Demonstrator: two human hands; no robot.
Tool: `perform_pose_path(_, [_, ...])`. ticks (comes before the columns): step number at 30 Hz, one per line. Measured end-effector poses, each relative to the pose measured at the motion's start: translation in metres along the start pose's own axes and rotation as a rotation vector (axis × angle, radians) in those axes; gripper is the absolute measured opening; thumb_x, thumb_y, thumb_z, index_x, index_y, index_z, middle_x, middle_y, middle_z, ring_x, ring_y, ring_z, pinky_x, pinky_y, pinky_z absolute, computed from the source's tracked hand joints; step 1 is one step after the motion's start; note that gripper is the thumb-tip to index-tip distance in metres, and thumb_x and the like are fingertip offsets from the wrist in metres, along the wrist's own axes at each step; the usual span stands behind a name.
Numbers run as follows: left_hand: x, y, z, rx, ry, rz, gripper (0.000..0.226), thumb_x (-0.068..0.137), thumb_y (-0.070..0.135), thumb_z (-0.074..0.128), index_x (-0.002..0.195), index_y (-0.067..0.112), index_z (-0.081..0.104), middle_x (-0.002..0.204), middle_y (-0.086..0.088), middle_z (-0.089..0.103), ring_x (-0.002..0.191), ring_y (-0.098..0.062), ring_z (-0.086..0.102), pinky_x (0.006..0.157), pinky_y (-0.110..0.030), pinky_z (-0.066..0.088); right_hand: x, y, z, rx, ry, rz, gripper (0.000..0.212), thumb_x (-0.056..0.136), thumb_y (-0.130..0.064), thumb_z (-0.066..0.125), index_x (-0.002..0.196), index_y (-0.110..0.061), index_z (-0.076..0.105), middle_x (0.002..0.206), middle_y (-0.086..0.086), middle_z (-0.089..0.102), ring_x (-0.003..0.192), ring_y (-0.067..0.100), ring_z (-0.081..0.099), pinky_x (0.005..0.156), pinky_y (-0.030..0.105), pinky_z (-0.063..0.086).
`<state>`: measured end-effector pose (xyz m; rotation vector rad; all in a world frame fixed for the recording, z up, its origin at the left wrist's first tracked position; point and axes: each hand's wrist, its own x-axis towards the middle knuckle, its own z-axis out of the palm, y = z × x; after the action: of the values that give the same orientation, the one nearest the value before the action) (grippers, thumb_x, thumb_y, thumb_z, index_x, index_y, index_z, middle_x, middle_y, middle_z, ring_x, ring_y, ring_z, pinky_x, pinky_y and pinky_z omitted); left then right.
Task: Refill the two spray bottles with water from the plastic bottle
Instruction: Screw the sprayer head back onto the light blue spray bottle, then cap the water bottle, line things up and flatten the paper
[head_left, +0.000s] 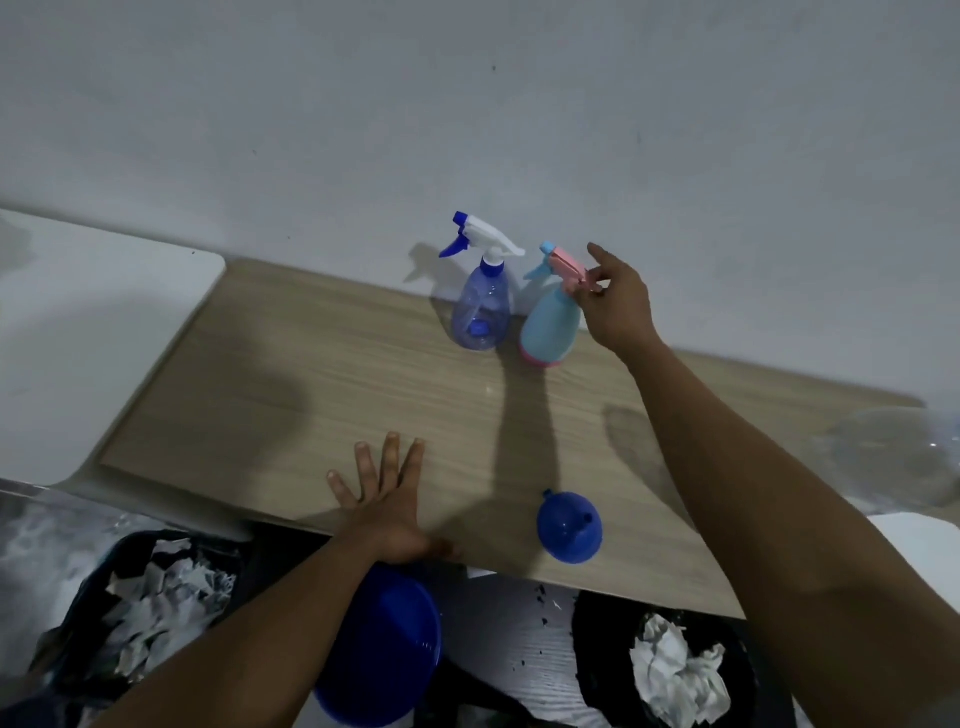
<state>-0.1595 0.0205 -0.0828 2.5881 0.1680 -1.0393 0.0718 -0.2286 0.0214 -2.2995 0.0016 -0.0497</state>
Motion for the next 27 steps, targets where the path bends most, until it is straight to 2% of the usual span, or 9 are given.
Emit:
perform_pose_path(3, [-0.001, 0.000, 0.001, 0.008, 0.014, -0.002, 0.154, 0.040, 0.093, 0.063, 0.141, 0.039, -0.041, 0.145, 0.004, -0.055, 0.132, -0.036, -0.050, 0.105, -0.071, -0.022, -0.023, 0.008, -0.006, 0.016, 0.089, 0.026, 0.073, 0.089, -0.030, 0.074, 0.152, -0.020, 0.038, 0.128, 0.009, 0.057, 0.101, 0.023, 0.064, 0.094, 0.034, 0.051])
perform_pose_path(7, [-0.001, -0.002, 0.003, 0.008, 0.029, 0.001, 0.152, 0.043, 0.091, 0.064, 0.141, 0.039, -0.041, 0.144, 0.004, -0.056, 0.132, -0.036, -0.050, 0.105, -0.070, -0.023, -0.088, 0.036, -0.013, 0.056, 0.093, 0.108, 0.059, 0.096, -0.021, 0.066, 0.149, -0.018, 0.041, 0.119, 0.003, 0.056, 0.080, 0.011, 0.060, 0.080, 0.029, 0.047])
perform_pose_path(12, [-0.002, -0.003, 0.005, -0.011, 0.054, 0.024, 0.156, 0.035, 0.096, 0.062, 0.141, 0.042, -0.039, 0.145, 0.005, -0.054, 0.134, -0.033, -0.049, 0.104, -0.068, -0.026, -0.198, 0.106, -0.013, 0.054, 0.041, 0.249, 0.043, 0.099, -0.010, 0.057, 0.141, -0.009, 0.049, 0.109, 0.009, 0.062, 0.087, 0.019, 0.062, 0.084, 0.041, 0.054])
perform_pose_path(16, [-0.003, -0.003, 0.008, -0.002, 0.083, 0.036, 0.153, 0.038, 0.099, 0.059, 0.140, 0.040, -0.040, 0.146, 0.004, -0.053, 0.136, -0.034, -0.046, 0.104, -0.068, -0.025, -0.271, 0.140, -0.024, 0.038, 0.001, 0.332, 0.037, 0.100, -0.010, 0.055, 0.137, -0.009, 0.053, 0.119, 0.012, 0.064, 0.100, 0.017, 0.058, 0.090, 0.030, 0.047])
perform_pose_path(18, [-0.002, -0.003, 0.014, 0.009, 0.107, 0.041, 0.149, 0.046, 0.096, 0.059, 0.143, 0.037, -0.037, 0.148, 0.001, -0.051, 0.137, -0.035, -0.045, 0.106, -0.066, -0.023, -0.293, 0.151, -0.032, 0.015, 0.015, 0.365, 0.037, 0.101, -0.015, 0.056, 0.138, -0.010, 0.054, 0.124, 0.011, 0.063, 0.103, 0.015, 0.057, 0.088, 0.025, 0.042])
perform_pose_path(24, [-0.010, 0.026, 0.045, -0.032, 0.248, 0.084, 0.106, 0.082, 0.073, 0.056, 0.156, 0.034, -0.009, 0.163, -0.006, -0.025, 0.147, -0.038, -0.024, 0.118, -0.057, -0.010, -0.322, 0.177, -0.067, -0.015, 0.105, 0.399, 0.035, 0.099, -0.009, 0.055, 0.134, -0.006, 0.058, 0.114, 0.010, 0.064, 0.095, 0.017, 0.058, 0.082, 0.025, 0.041])
perform_pose_path(27, [-0.013, 0.049, 0.047, -0.152, 0.354, 0.203, 0.094, 0.084, 0.062, 0.057, 0.157, 0.032, 0.007, 0.167, -0.001, 0.003, 0.152, -0.029, 0.001, 0.121, -0.050, 0.009, -0.320, 0.193, -0.094, -0.020, 0.190, 0.446, 0.034, 0.097, -0.001, 0.054, 0.130, -0.001, 0.060, 0.111, 0.014, 0.062, 0.103, 0.030, 0.063, 0.086, 0.030, 0.044])
